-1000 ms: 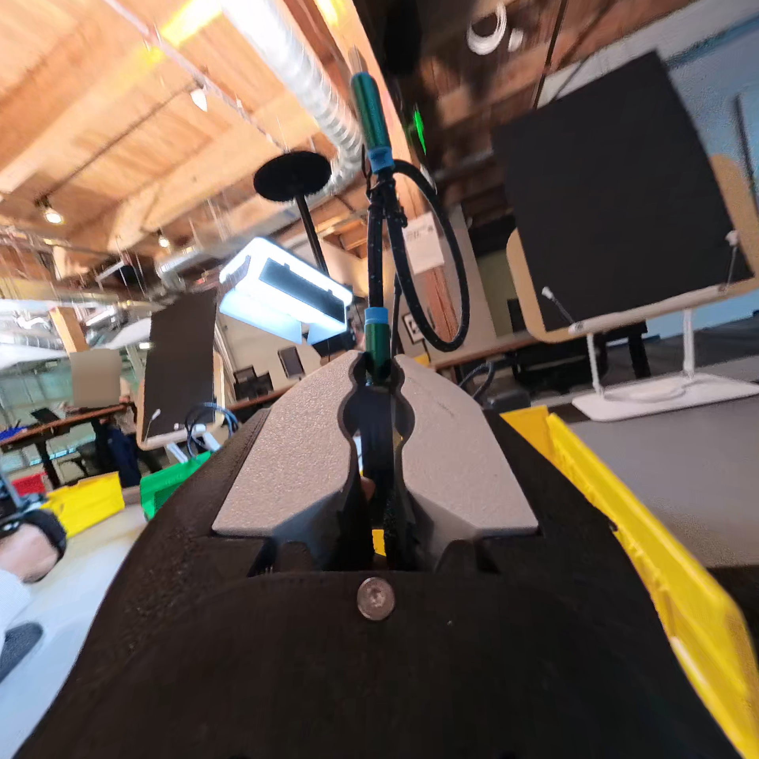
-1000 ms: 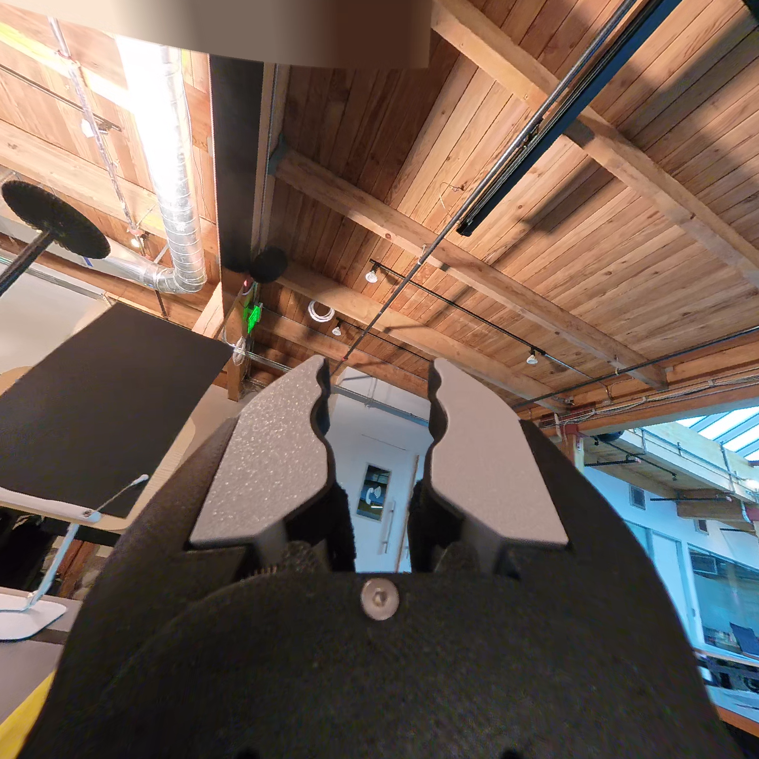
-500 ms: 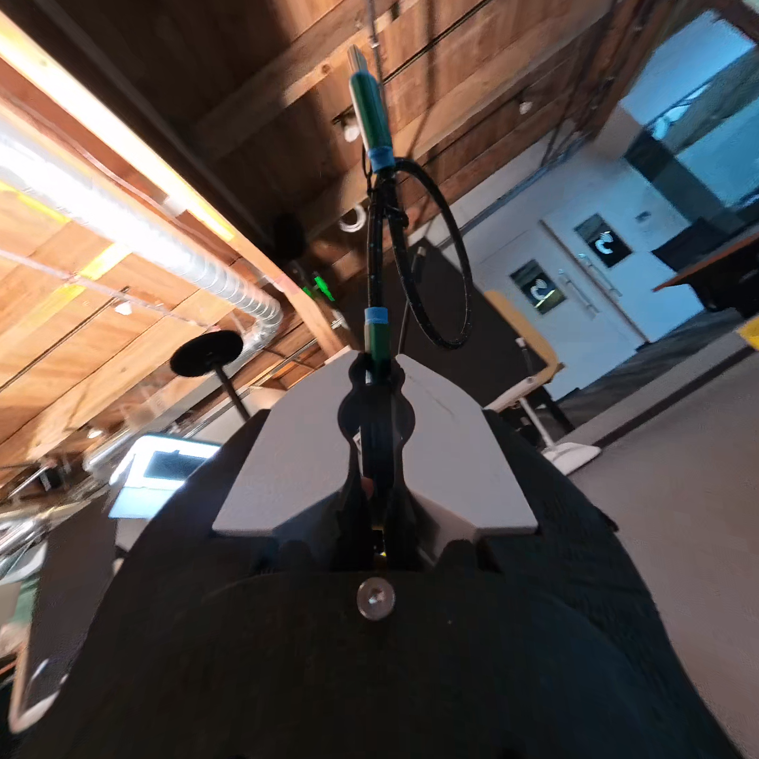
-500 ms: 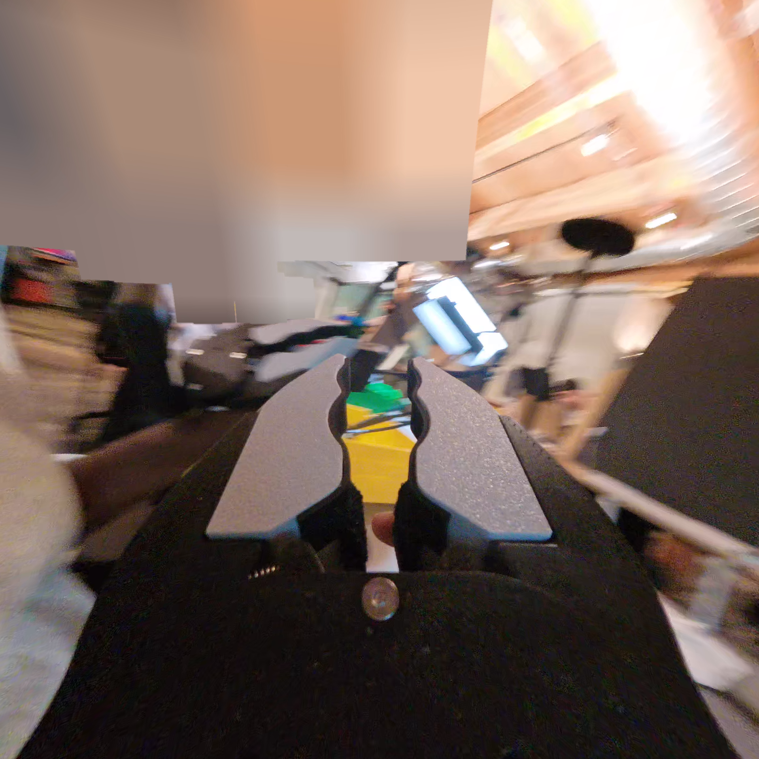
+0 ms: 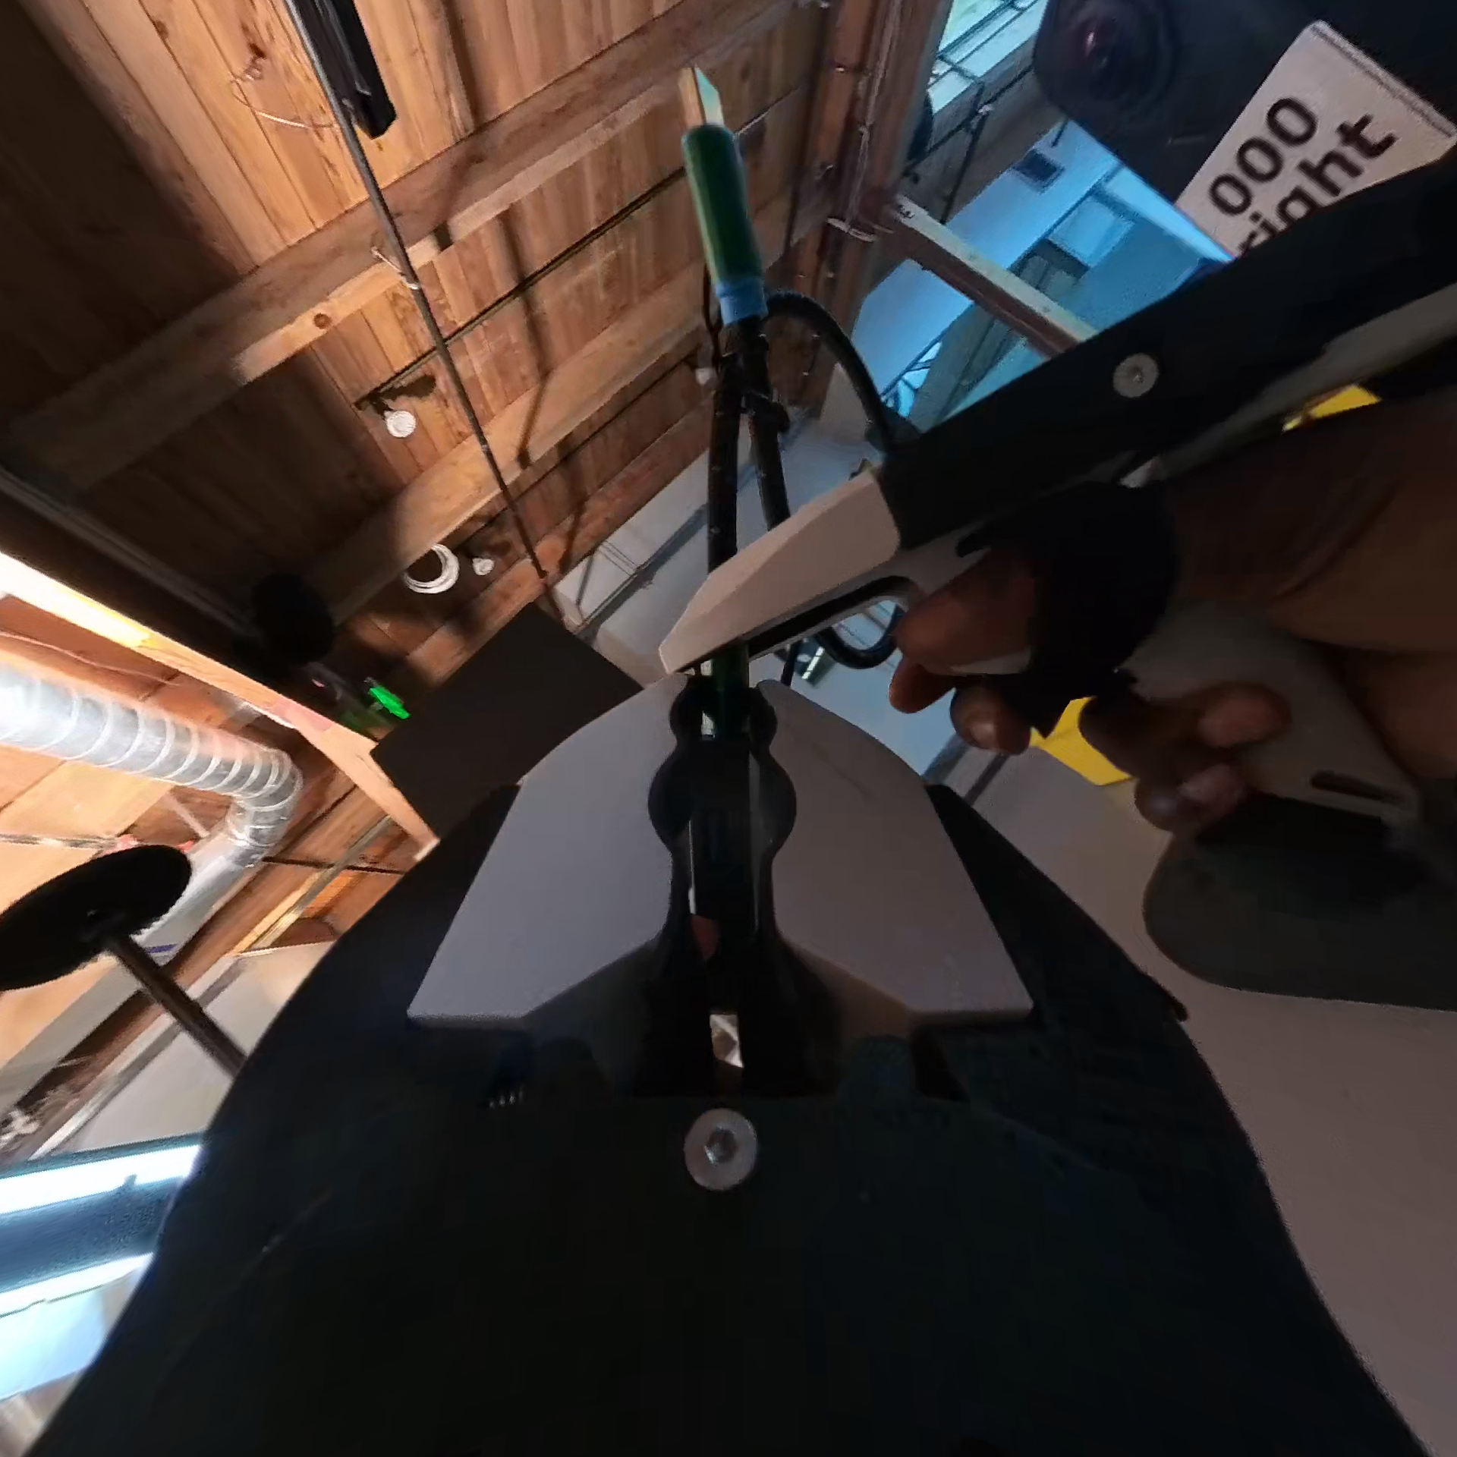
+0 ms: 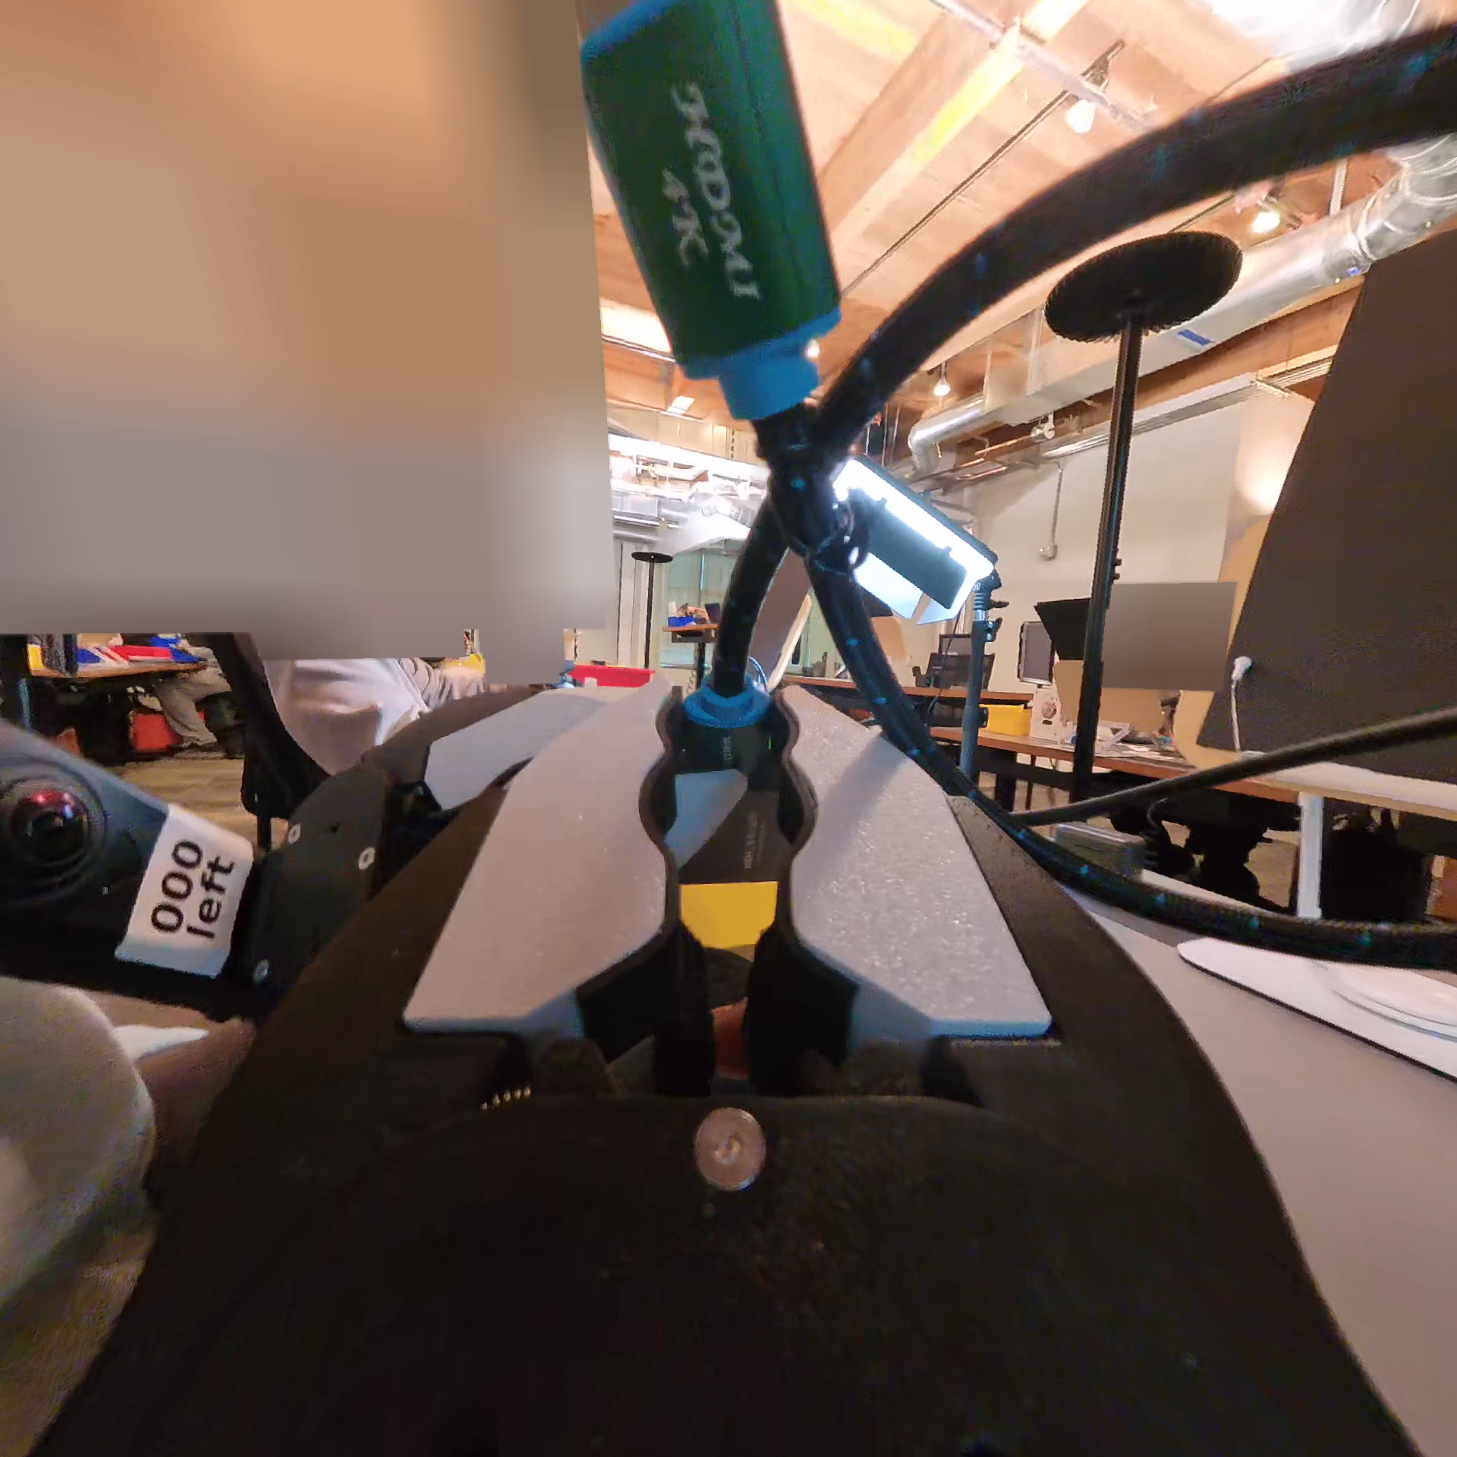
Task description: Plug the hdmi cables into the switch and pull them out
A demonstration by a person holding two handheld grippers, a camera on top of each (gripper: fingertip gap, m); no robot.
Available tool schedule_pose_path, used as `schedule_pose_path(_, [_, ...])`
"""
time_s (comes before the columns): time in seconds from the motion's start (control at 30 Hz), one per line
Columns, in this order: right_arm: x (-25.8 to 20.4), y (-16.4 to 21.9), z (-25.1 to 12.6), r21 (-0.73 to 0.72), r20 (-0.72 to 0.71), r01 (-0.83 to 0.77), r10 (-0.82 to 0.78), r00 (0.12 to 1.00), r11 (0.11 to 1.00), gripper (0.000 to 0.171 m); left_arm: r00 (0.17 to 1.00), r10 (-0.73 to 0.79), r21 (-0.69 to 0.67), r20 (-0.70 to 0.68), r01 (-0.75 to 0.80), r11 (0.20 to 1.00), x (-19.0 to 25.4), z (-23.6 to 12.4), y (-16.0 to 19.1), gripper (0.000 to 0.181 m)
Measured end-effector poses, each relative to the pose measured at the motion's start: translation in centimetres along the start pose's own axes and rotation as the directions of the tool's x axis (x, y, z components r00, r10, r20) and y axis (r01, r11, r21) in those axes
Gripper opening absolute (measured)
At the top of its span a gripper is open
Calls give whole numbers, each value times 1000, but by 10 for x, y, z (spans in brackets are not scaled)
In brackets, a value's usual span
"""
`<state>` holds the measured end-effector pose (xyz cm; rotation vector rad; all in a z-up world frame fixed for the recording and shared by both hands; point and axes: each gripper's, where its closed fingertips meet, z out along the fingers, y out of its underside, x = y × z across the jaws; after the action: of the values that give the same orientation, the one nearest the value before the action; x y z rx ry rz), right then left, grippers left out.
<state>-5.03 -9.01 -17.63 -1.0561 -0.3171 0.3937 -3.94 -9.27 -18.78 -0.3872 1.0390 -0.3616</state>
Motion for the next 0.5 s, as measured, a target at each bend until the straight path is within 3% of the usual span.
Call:
schedule_pose_path(0.1, [3, 1, -5, -9, -3, 41, -41, 999, 999, 21, 998, -39, -3, -52, 39, 999, 7, 2, 0, 14])
schedule_pose_path(0.27, [3, 0, -8, -13, -15, 117, -117, 993, 993, 21, 997, 2, 13, -76, -1, 1000, 17, 3, 0, 34])
schedule_pose_path(0.4, [7, -9, -13, 27, -60, 157, -156, 986, 987, 21, 1000, -18, 30, 16, 18, 999, 4, 1, 4, 46])
schedule_pose_path(0.5, [4, -9, -14, 16, -25, 142, -141, 990, 990, 21, 998, -56, -49, -22, 55, 997, 4, 4, 22, 56])
